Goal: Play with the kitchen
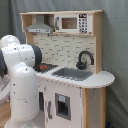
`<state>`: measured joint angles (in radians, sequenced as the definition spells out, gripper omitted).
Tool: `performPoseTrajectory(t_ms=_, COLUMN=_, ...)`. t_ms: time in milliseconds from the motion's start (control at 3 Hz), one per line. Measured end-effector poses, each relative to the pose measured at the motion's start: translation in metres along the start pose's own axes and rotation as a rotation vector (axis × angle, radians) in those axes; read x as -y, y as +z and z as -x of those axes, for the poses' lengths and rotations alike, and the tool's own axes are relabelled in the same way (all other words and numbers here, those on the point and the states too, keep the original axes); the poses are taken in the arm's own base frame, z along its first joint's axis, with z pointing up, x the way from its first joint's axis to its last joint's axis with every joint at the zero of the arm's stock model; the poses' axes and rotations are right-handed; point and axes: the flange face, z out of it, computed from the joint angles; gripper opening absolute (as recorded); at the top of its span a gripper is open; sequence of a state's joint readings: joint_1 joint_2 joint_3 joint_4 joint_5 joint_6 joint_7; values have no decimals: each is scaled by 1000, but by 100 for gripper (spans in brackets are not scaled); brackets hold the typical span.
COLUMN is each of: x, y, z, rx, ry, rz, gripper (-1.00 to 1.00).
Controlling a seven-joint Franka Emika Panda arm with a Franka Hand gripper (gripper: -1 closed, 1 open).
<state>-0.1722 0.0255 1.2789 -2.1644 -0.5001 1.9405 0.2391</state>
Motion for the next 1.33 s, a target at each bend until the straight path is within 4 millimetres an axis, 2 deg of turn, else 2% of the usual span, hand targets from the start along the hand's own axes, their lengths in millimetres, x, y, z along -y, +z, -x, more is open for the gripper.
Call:
performPoseTrajectory(t_ms=667, x=-23, y=-48, z=9, rx=68, ry=-14, rz=132, gripper=100)
performPoseTrajectory(t_ms=1333, x=-34, y=-98, z=28, rx=151, ry=-25, rz=266, gripper=100)
